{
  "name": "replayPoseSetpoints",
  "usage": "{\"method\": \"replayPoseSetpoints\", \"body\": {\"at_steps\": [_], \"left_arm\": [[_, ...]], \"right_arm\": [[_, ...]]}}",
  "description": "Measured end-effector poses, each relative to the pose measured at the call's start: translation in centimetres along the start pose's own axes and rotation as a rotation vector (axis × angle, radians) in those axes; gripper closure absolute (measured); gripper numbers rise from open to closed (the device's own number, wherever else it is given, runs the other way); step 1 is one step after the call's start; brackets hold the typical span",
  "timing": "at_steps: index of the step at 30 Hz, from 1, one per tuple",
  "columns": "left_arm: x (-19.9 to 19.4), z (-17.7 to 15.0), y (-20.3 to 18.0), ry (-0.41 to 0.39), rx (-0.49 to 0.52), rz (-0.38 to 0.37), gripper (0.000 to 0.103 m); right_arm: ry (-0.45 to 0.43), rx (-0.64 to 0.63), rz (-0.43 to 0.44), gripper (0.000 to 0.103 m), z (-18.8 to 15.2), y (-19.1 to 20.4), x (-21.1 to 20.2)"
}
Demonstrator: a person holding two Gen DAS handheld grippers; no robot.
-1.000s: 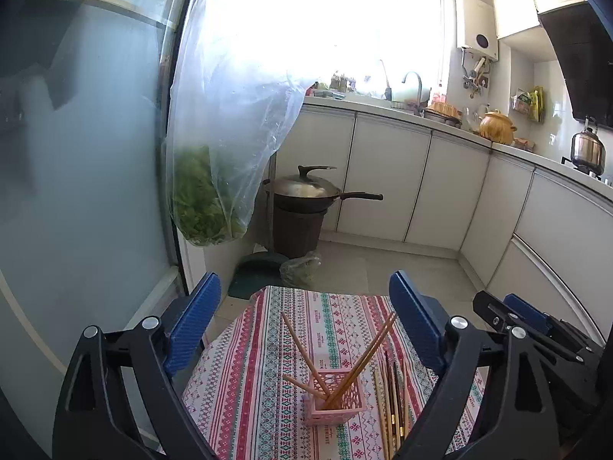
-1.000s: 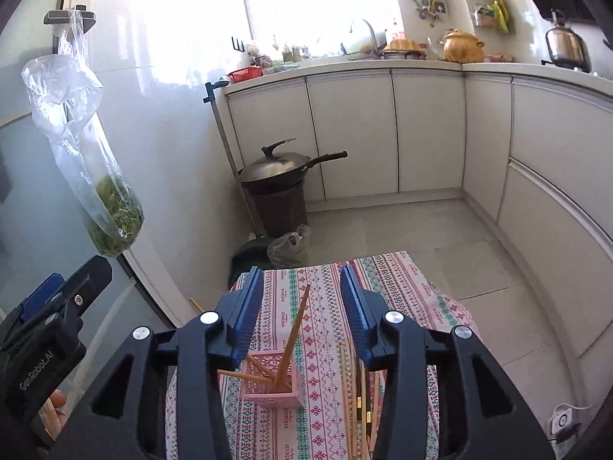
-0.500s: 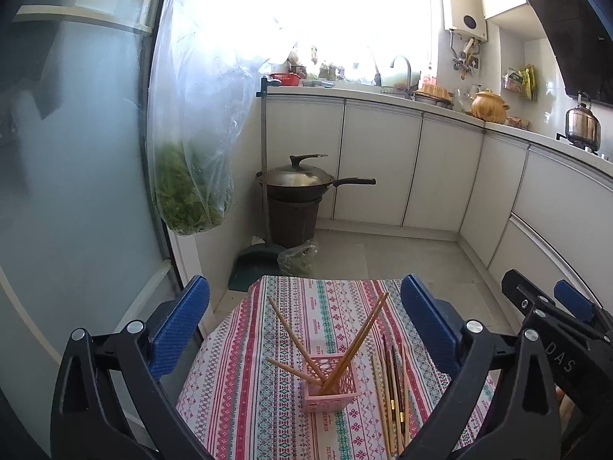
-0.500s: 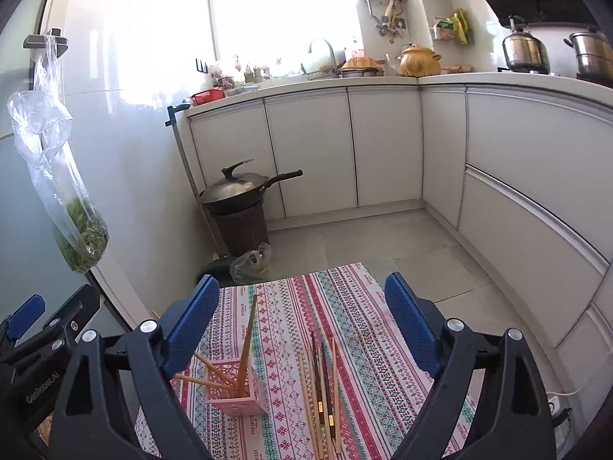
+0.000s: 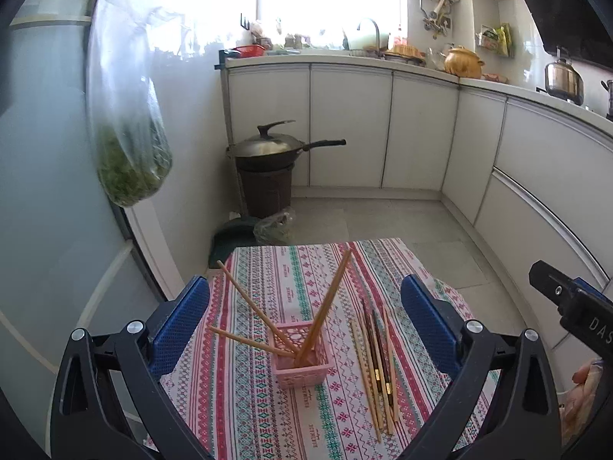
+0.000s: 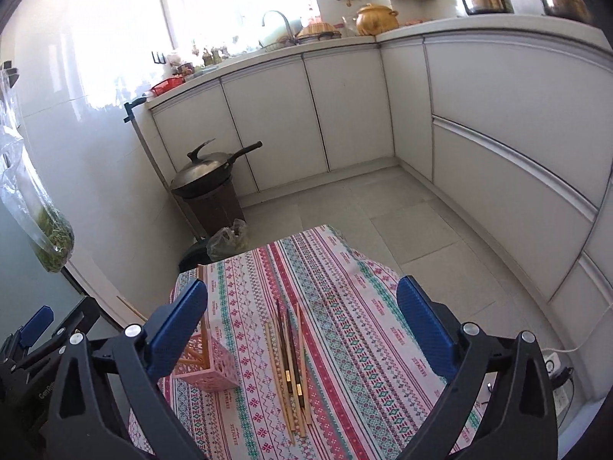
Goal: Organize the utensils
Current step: 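Open the left tool and lift it away from the holder, then grasp a chopstick from the pile with the left tool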
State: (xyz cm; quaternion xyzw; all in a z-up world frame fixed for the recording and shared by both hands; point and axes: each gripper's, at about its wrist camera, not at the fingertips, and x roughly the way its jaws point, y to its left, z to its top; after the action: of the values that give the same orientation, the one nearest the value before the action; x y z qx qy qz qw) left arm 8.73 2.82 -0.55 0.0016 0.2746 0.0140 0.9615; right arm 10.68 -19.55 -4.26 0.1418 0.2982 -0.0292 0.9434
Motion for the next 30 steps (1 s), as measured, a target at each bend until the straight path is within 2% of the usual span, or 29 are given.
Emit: {"method": "replayPoseSetpoints", "body": {"at_steps": [9,13,17,20,22,24,25,27,30], "left_arm": [[5.7,-2.8,-7.1,0.205,0.125,-0.146,0.007],[10.0,-3.6,-10.6,0.325,0.175,-0.201,0.007],[17.1,-4.0,-12.2,0.537,0.095,-0.269,0.007],[22.3,-4.2,-12.5,0.648,0.021,-0.296,0.009],[25.5,-4.6,-12.3,0.702,-0.006,-0.279,0.014],[27.7,-5.1,-11.7,0.745,-0.009,-0.228,0.023],[28.5,-5.3,-11.4,0.755,-0.008,-0.211,0.026],[30.0,-5.9,-11.1,0.779,0.013,-0.188,0.045],[31.4,-6.4,-11.4,0.783,0.04,-0.194,0.053]], "right_arm": [[0.088,0.182,-0.082,0.007,0.1,-9.3,1.7],[0.114,0.278,-0.097,0.007,0.3,-12.9,2.2],[0.16,0.357,-0.088,0.007,0.4,-15.4,3.0],[0.191,0.432,-0.055,0.007,0.4,-16.8,3.8],[0.206,0.447,-0.044,0.007,0.4,-17.2,4.1],[0.21,0.442,-0.051,0.007,0.4,-17.3,4.5],[0.213,0.438,-0.057,0.007,0.4,-17.3,4.7],[0.237,0.441,-0.054,0.007,0.2,-17.2,5.5],[0.273,0.466,-0.03,0.007,-0.1,-17.3,6.7]]}}
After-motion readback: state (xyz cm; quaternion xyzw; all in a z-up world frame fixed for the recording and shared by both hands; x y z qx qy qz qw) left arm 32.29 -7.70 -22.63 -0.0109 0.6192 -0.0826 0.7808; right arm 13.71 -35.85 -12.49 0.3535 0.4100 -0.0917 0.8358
